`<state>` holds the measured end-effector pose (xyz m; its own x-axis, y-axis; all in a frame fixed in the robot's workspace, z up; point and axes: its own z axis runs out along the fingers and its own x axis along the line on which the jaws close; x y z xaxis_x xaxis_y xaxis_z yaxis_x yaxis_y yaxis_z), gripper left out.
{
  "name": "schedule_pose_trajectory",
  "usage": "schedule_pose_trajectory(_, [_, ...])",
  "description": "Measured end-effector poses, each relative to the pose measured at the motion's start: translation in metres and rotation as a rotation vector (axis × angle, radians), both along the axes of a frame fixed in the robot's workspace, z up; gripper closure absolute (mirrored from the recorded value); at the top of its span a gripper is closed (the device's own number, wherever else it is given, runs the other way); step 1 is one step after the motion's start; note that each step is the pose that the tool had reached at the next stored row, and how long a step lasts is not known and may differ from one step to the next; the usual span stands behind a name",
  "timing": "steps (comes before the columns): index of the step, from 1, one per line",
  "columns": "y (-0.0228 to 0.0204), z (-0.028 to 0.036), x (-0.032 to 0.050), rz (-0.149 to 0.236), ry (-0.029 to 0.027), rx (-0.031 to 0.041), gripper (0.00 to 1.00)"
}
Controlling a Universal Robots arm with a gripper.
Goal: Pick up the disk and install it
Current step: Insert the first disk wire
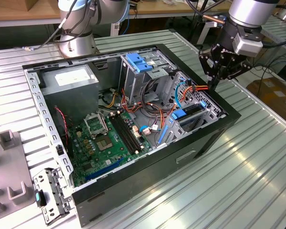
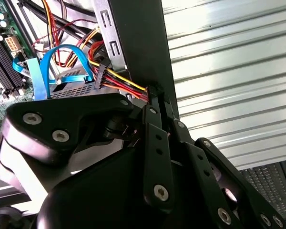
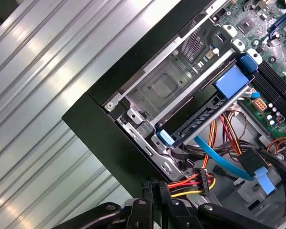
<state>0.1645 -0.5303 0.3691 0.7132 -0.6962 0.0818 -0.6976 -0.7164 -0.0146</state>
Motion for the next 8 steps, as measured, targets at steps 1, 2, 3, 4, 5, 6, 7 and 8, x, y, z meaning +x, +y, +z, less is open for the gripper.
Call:
schedule_pose_trajectory(1, [0.0000, 0.0000, 0.0000, -0.013, 0.0000, 0.0000, 0.83])
schedule_pose_trajectory(2, [0.0000, 0.0000, 0.0000, -0.022, 0.0000, 0.0000, 0.83])
schedule_pose_trajectory(3, [0.0000, 0.0000, 0.0000, -0.030, 0.0000, 0.0000, 0.83])
schedule_pose_trajectory(4, [0.0000, 0.0000, 0.0000, -0.040, 0.0000, 0.0000, 0.83])
schedule_pose_trajectory(5, [0.0000, 0.0000, 0.0000, -0.048, 0.0000, 0.0000, 0.83])
schedule_pose_trajectory(6, [0.0000, 0.0000, 0.0000, -0.056, 0.0000, 0.0000, 0.83])
schedule_pose_trajectory(7, [0.0000, 0.0000, 0.0000, -0.067, 0.0000, 0.0000, 0.83])
schedule_pose_trajectory(8, [0.0000, 0.0000, -0.0002, -0.070, 0.0000, 0.0000, 0.83])
